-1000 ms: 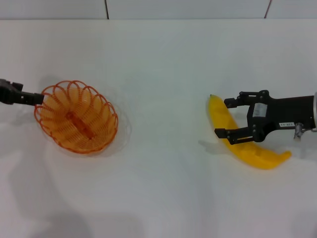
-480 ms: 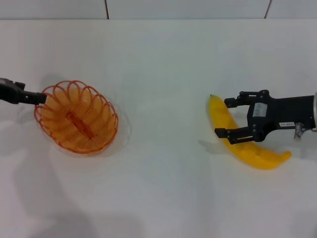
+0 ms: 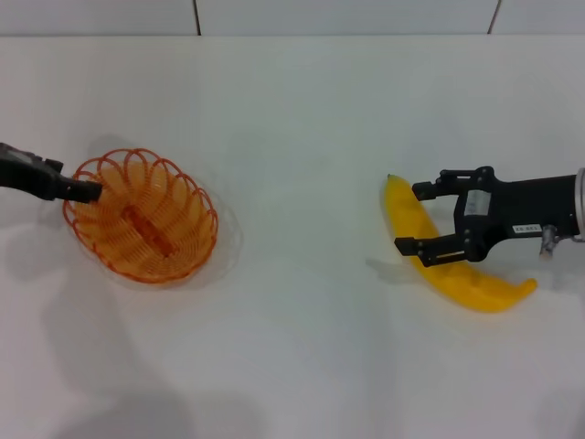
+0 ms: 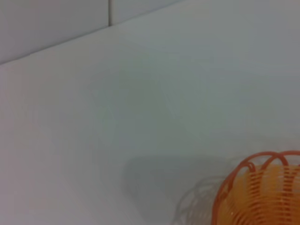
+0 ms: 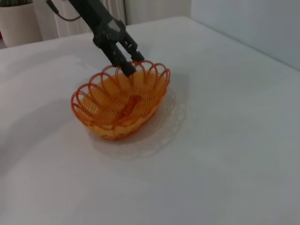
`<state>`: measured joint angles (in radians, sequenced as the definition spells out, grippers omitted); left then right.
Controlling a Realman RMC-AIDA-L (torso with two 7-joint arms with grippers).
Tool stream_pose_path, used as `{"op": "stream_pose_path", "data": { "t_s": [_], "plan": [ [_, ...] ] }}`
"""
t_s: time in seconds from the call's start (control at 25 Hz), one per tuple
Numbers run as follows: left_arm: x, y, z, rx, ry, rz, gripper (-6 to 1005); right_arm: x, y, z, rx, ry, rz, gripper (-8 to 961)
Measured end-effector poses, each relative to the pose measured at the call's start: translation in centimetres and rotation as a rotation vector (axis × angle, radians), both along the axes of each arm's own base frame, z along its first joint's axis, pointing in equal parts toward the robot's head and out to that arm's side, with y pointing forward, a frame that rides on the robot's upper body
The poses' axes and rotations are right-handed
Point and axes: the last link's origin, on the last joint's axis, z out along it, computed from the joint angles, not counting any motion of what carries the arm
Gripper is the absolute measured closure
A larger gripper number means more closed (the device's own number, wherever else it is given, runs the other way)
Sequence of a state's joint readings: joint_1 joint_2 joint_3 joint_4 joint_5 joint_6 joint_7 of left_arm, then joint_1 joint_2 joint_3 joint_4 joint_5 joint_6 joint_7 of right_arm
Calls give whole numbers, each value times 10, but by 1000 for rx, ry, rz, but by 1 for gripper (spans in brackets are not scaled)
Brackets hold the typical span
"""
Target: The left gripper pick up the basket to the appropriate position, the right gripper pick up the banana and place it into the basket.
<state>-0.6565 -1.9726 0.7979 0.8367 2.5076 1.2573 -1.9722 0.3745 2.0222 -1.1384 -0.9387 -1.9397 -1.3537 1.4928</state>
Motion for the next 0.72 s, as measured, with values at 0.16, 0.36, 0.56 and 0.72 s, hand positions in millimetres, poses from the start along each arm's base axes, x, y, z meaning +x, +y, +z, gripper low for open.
{"op": "stream_pose_path", "data": {
  "t_s": [0.16, 0.36, 0.56, 0.72],
  "plan": [
    [1, 3, -4, 4, 12, -14, 215, 0, 0, -1, -5, -3, -2, 76],
    [2, 4, -5, 10, 19, -24, 215, 0, 0, -1, -4, -2, -2, 76],
    [5, 7, -12, 19, 27, -45, 215, -1, 1, -1, -6, -2, 0, 76],
    [7, 9, -19, 8, 26, -53, 215, -2, 1, -1, -6, -1, 1, 76]
  ]
}}
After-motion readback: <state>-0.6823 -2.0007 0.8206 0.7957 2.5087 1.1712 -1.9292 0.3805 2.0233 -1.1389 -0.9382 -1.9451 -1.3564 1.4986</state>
